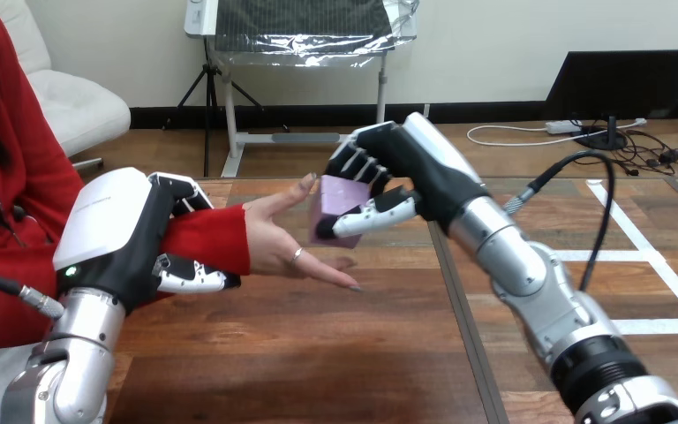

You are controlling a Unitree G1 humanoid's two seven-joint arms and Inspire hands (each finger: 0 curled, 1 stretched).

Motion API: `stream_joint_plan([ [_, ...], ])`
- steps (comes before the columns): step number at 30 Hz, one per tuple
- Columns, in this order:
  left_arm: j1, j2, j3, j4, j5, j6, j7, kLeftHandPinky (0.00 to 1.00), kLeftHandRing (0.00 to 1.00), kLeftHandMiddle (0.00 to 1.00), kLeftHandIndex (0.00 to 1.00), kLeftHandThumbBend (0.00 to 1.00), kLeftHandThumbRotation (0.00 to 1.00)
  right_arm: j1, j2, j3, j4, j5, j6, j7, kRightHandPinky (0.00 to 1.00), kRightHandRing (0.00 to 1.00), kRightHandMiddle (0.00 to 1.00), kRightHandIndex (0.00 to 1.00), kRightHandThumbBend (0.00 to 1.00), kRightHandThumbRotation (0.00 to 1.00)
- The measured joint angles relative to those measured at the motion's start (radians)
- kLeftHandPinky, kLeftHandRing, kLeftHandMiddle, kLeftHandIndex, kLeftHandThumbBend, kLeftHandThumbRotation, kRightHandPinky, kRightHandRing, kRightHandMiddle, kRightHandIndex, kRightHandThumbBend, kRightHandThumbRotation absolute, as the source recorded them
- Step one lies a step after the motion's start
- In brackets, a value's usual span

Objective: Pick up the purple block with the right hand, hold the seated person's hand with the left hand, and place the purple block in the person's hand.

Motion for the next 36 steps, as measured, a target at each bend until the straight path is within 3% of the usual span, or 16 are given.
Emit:
stream_joint_plan([
  [14,-0.019,-0.016,-0.003,0.0,-0.004,0.002,0.0,0.26,0.32,0.39,0.4,0.84,0.0,0.028,0.029,0.025,-0.058,-0.006,0.014,0.02,0.36,0.39,0.44,0.46,0.73,0.0],
  [36,-0.02,-0.016,-0.003,0.006,-0.002,0.002,0.0,0.27,0.32,0.39,0.4,0.83,0.0,0.052,0.036,0.032,-0.114,-0.005,0.047,0.05,0.35,0.39,0.43,0.46,0.7,0.0],
])
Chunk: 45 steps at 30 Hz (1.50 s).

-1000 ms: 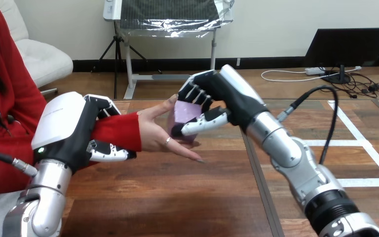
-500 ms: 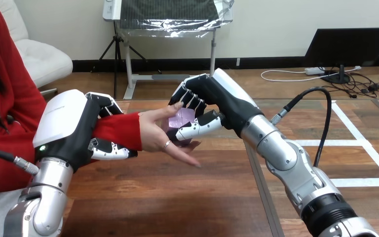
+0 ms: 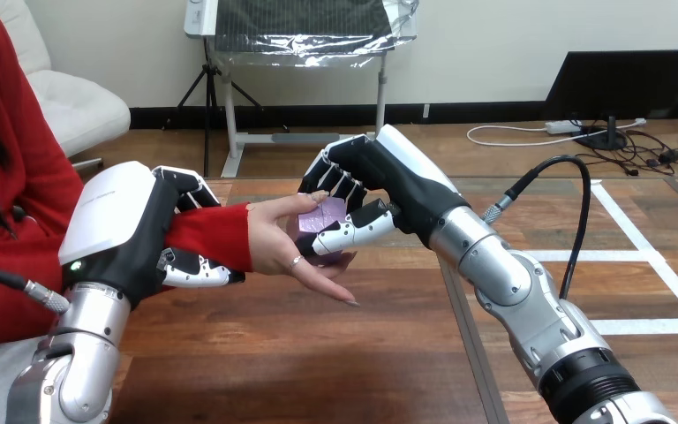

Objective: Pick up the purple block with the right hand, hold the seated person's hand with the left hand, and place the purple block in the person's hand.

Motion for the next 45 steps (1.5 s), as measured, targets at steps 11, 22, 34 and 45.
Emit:
stream_joint_plan([
  [11,0.0,0.0,0.0,0.003,-0.004,-0.003,0.0,0.27,0.33,0.39,0.4,0.84,0.0,0.004,0.0,0.0,-0.003,0.0,0.0,0.004,0.34,0.39,0.44,0.47,0.7,0.0],
  [22,0.0,0.0,0.0,0.003,-0.006,-0.003,0.0,0.27,0.33,0.39,0.4,0.83,0.0,0.005,-0.002,0.0,-0.007,0.001,0.009,0.018,0.37,0.43,0.47,0.5,0.69,0.0],
  [34,0.001,0.0,0.0,0.003,-0.008,-0.003,0.0,0.27,0.33,0.41,0.41,0.83,0.0,0.005,-0.007,-0.001,-0.016,0.004,0.028,0.04,0.37,0.45,0.49,0.52,0.65,0.02],
  [45,0.001,0.0,0.0,0.002,-0.006,-0.002,-0.009,0.3,0.36,0.43,0.44,0.82,0.0,0.005,-0.022,-0.003,-0.017,0.02,0.028,0.06,0.37,0.46,0.51,0.54,0.56,0.17],
])
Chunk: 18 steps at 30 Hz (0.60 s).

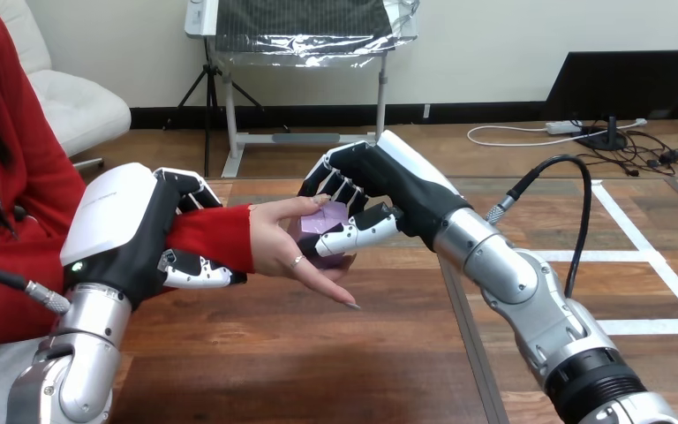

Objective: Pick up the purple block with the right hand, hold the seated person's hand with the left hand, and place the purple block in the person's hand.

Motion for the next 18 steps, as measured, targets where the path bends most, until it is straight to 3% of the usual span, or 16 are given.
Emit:
stream_joint_plan([
  [18,0.03,0.0,-0.009,-0.055,0.039,0.029,-0.012,0.38,0.43,0.48,0.5,0.71,0.01,0.0,-0.024,0.0,0.019,0.01,-0.015,0.006,0.48,0.53,0.56,0.57,0.41,0.5],
])
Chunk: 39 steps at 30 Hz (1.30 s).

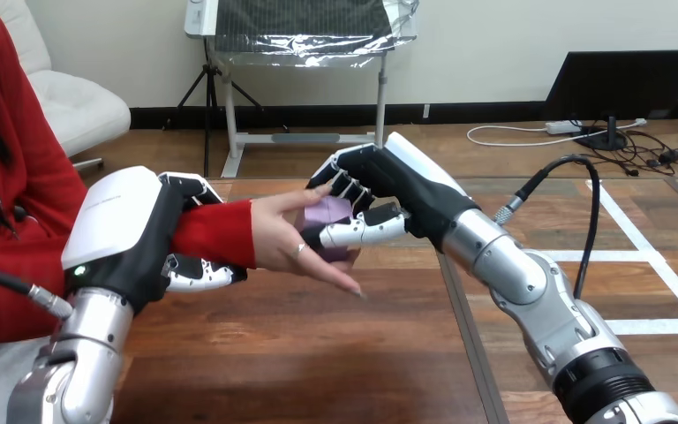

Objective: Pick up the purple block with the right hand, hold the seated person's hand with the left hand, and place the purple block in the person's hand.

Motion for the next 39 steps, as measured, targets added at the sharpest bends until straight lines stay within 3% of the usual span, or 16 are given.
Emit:
stream_joint_plan([
  [12,0.036,-0.001,0.0,-0.043,0.0,0.008,0.005,0.41,0.47,0.5,0.51,0.7,0.03,0.0,-0.016,0.0,0.046,0.0,-0.041,0.0,0.51,0.53,0.56,0.58,0.43,0.72],
  [22,0.065,-0.001,0.001,-0.057,-0.003,0.006,0.013,0.45,0.51,0.54,0.54,0.74,0.08,0.0,-0.032,0.0,0.09,-0.001,-0.087,-0.008,0.51,0.53,0.56,0.58,0.59,0.94],
  [39,0.137,0.0,0.014,-0.081,-0.024,-0.02,-0.002,0.59,0.66,0.69,0.68,0.74,0.22,-0.002,-0.071,-0.027,0.151,0.031,-0.124,-0.025,0.47,0.53,0.57,0.58,0.9,1.0],
])
